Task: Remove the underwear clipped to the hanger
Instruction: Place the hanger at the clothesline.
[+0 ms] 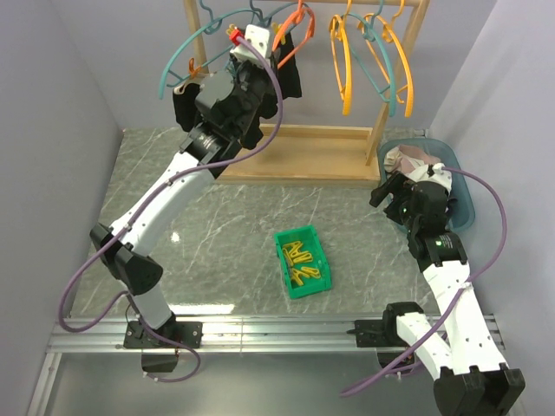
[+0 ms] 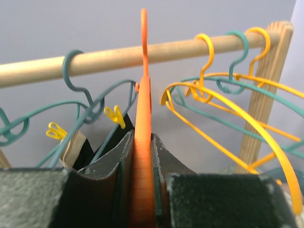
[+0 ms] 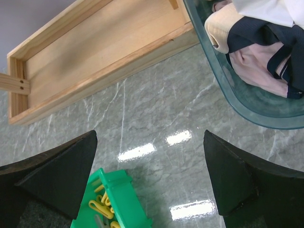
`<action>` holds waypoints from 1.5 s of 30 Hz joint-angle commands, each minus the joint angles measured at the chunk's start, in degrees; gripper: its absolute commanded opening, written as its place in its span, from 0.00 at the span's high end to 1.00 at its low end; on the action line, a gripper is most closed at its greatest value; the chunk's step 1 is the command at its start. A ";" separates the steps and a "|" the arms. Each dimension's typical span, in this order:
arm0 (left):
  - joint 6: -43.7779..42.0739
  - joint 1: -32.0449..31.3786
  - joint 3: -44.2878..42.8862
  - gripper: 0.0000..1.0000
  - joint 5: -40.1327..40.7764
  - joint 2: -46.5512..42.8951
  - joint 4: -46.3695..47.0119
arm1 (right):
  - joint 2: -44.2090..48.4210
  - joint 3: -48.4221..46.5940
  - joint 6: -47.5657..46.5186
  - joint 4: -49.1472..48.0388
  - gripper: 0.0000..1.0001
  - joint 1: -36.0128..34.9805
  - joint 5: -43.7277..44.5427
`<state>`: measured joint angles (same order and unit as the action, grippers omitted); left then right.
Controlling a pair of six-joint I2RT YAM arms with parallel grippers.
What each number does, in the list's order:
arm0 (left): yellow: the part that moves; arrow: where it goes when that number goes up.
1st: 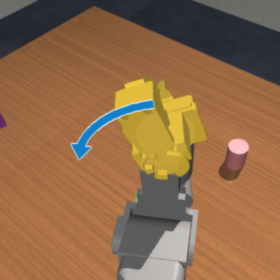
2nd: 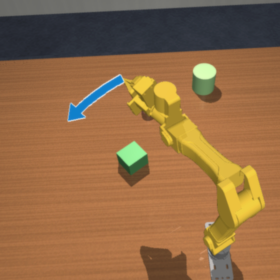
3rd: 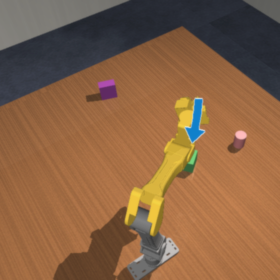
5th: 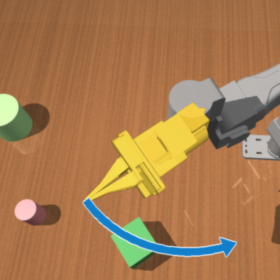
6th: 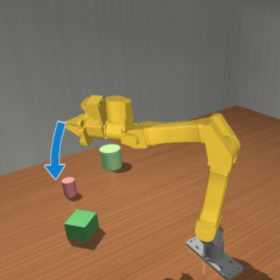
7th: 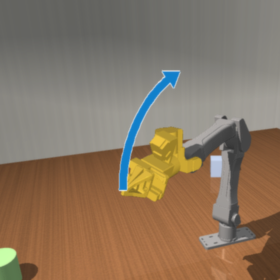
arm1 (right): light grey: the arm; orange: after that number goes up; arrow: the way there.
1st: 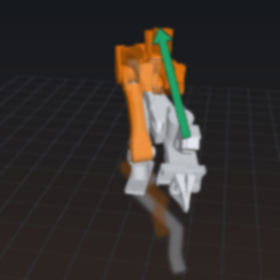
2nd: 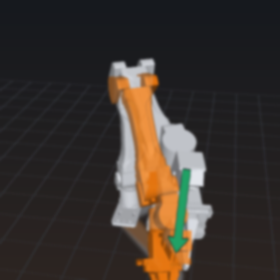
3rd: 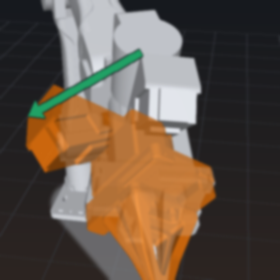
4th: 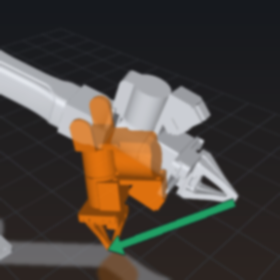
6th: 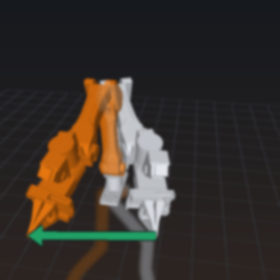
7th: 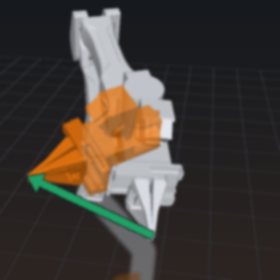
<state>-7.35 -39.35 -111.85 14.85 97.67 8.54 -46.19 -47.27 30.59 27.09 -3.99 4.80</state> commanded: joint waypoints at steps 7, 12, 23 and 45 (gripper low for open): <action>4.89 1.03 -4.70 0.99 -4.03 3.06 -3.09 | 0.40 -0.55 -0.62 -0.20 0.00 -0.41 -0.93; 6.92 1.03 1.54 0.99 -4.57 0.16 -2.38 | 0.14 -0.63 -0.53 -0.29 0.00 -0.41 -1.11; 10.52 1.03 1.98 0.54 -3.16 -0.81 -3.36 | 0.31 -1.25 -0.53 -0.02 0.00 -0.32 -1.90; 6.82 15.17 10.88 0.01 -15.14 -20.34 -22.32 | -1.36 0.42 -2.29 -1.08 0.00 -0.76 -4.62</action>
<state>-1.23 -28.73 -97.82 12.84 71.40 -3.49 -47.40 -47.27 29.30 27.16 -4.19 1.02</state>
